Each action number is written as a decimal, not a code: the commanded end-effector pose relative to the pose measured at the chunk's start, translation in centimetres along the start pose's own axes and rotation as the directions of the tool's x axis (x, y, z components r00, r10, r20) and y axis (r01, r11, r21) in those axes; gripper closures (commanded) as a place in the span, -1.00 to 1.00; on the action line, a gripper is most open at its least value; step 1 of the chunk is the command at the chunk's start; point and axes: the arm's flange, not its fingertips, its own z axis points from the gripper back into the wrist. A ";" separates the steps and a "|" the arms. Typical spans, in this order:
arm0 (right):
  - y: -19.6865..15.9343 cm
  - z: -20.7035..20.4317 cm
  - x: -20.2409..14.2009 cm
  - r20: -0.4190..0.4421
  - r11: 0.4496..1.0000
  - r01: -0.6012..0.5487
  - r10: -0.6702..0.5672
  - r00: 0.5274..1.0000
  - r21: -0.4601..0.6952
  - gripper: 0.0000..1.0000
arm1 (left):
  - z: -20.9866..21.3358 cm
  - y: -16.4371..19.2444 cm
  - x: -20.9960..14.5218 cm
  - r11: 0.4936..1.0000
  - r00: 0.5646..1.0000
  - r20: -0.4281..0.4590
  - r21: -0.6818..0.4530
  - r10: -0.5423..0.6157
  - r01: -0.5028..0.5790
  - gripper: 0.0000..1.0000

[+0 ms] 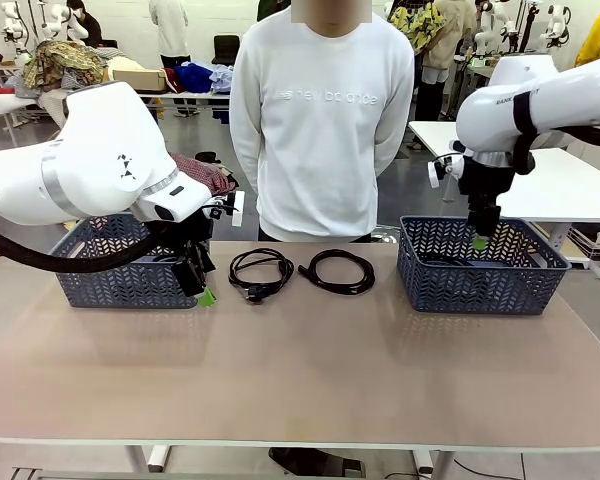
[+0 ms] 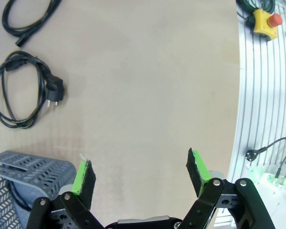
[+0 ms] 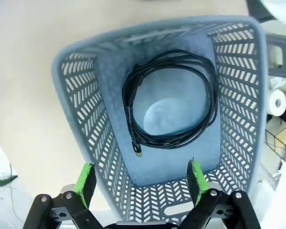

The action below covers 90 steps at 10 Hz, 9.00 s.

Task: Organize the cables according to human instructions.
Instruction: Pick up a bundle of cables and place it in the basket indicated by the human.

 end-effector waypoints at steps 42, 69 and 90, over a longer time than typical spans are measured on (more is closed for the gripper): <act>20.2 0.3 6.7 0.283 0.973 0.224 -0.198 0.938 -0.063 -1.00 | 0.2 0.0 -0.2 1.000 1.000 -0.005 0.001 0.001 -0.001 -1.00; 7.4 -8.7 24.0 0.134 0.998 0.041 -0.046 0.990 0.040 -1.00 | 0.2 0.0 -0.2 1.000 1.000 -0.005 0.001 0.001 -0.001 -1.00; 4.8 -15.1 29.4 0.010 0.974 0.224 -0.224 0.974 -0.005 -1.00 | 0.2 0.0 -0.2 1.000 1.000 -0.005 0.001 0.001 -0.001 -1.00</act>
